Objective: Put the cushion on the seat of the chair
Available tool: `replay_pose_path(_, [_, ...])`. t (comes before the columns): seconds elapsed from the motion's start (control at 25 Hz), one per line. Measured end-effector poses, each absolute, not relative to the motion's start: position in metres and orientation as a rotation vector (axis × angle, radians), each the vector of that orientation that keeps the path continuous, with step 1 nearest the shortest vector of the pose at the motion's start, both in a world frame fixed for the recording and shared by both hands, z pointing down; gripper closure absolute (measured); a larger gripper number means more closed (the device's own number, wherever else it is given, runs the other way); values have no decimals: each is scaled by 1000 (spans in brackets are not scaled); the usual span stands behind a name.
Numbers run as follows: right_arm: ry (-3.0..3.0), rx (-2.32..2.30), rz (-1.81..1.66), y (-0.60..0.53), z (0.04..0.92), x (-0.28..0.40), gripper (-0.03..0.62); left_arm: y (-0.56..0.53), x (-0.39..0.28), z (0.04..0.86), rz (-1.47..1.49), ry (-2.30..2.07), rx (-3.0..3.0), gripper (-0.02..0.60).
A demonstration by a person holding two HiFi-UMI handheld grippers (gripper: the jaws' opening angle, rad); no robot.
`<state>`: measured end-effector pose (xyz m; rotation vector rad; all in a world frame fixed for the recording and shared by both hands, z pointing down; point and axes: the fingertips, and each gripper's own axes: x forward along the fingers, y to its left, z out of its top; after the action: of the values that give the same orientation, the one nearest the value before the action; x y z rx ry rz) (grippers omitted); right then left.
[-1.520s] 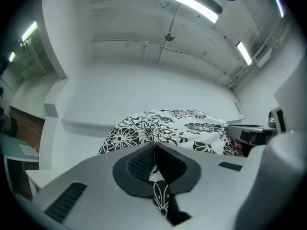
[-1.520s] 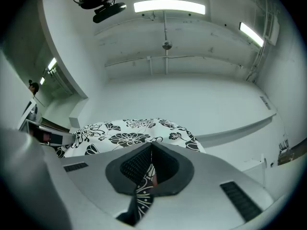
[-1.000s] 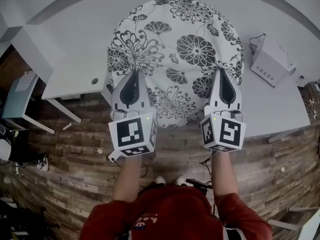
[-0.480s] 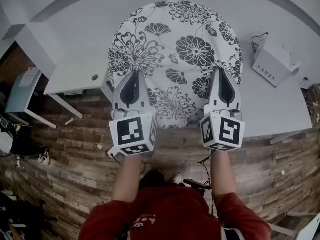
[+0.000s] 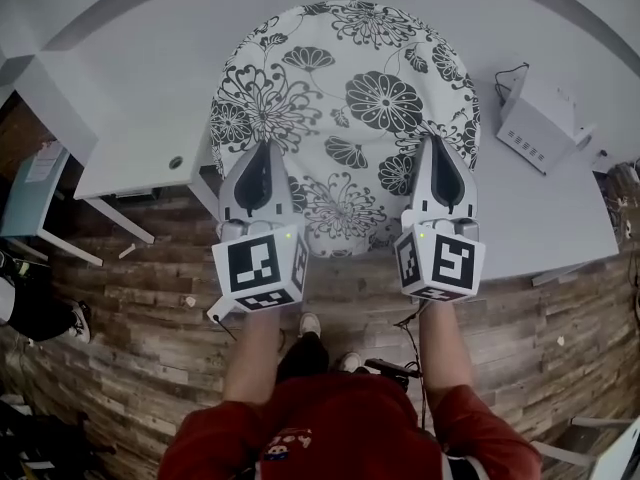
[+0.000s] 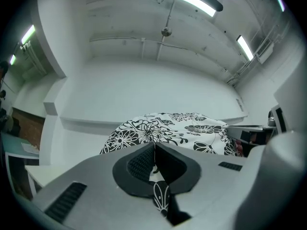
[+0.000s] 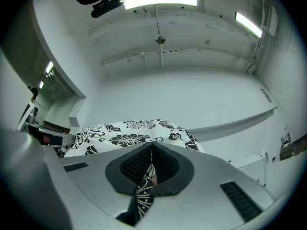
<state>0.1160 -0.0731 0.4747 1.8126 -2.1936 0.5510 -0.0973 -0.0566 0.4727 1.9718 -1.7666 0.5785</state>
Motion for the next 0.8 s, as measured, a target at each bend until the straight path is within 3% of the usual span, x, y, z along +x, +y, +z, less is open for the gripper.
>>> replay_pose_path(0.8, [-2219, 1861, 454, -70, 489, 116, 566, -58, -97, 485, 502, -1796, 2052, 554])
